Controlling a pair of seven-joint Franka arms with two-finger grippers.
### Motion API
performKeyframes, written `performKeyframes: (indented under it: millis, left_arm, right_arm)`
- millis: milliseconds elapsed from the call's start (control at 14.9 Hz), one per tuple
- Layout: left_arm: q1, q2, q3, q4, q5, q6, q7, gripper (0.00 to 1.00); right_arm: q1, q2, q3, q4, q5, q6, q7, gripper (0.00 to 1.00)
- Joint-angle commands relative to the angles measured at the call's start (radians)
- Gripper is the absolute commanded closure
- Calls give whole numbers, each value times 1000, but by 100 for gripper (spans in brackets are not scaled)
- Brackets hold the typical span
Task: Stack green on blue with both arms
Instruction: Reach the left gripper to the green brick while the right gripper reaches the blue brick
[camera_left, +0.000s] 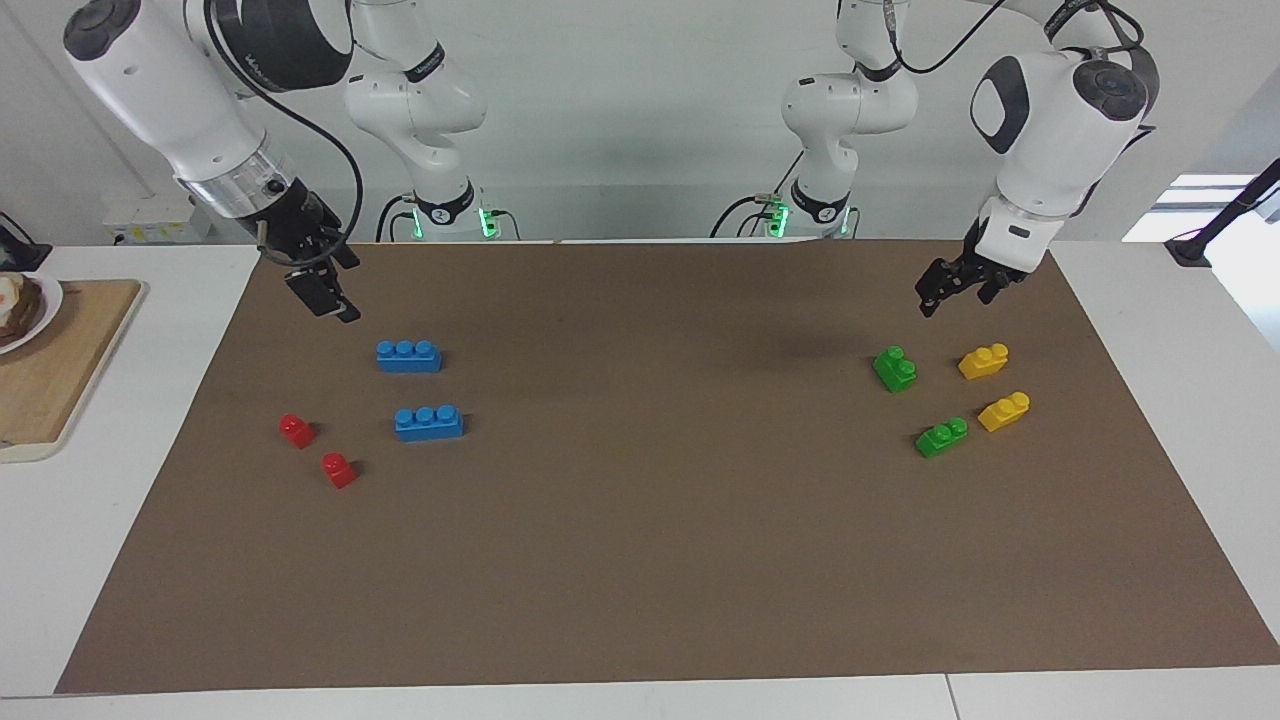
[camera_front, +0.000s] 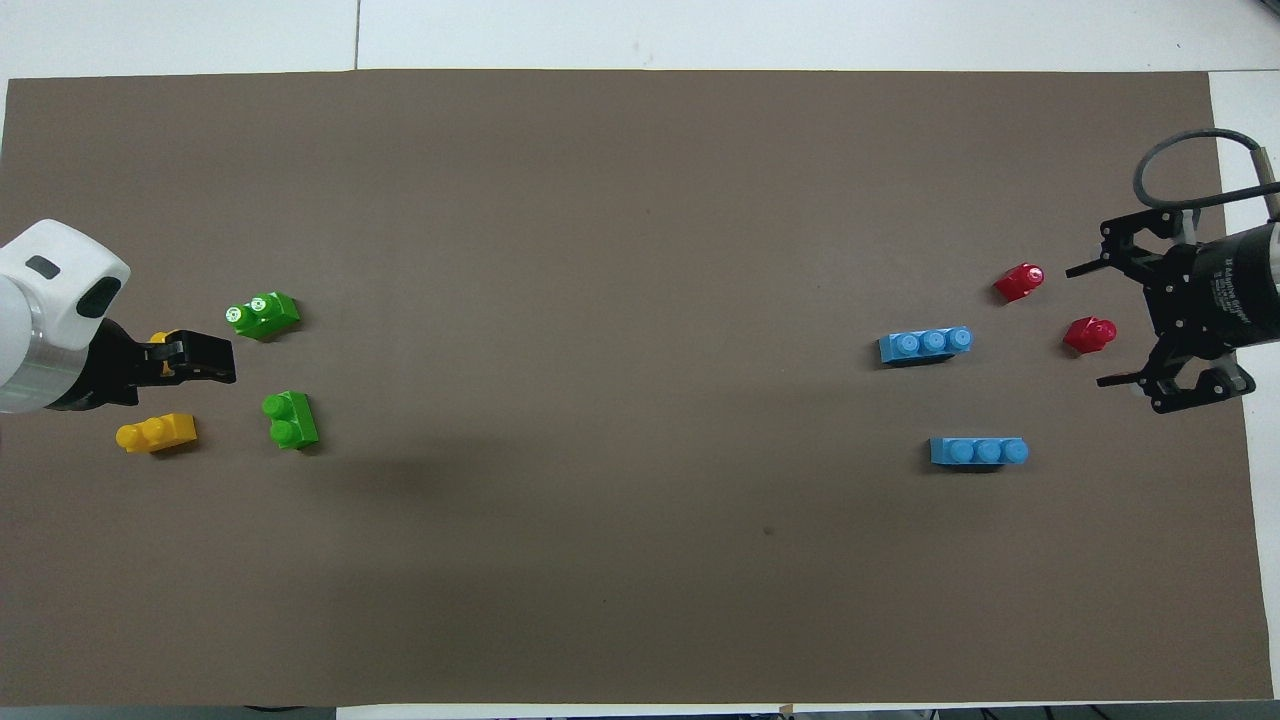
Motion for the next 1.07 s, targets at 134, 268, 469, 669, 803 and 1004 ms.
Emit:
performKeyframes:
  millis: [134, 268, 469, 669, 803, 1004]
  left_arm:
    - [-6, -33, -1, -137, 16, 93, -4, 0]
    - [-10, -33, -3, -184, 16, 113, -2, 0]
    - [-15, -30, -3, -262, 16, 209, -10, 0]
    - [-12, 1, -3, -289, 16, 274, -36, 0]
    - [-16, 30, -6, -289, 16, 297, -77, 0]
    - [-16, 32, -6, -316, 16, 332, -72, 0]
  right_arm:
    - [-38, 64, 5, -56, 72, 37, 14, 0]
    - [-40, 83, 6, -88, 72, 52, -33, 0]
    - [-78, 139, 6, -101, 112, 86, -170, 0]
    - [-81, 169, 6, -117, 155, 153, -213, 0]
    - [-87, 190, 6, -128, 201, 187, -239, 0]
    - [-95, 209, 5, -145, 236, 233, -259, 0]
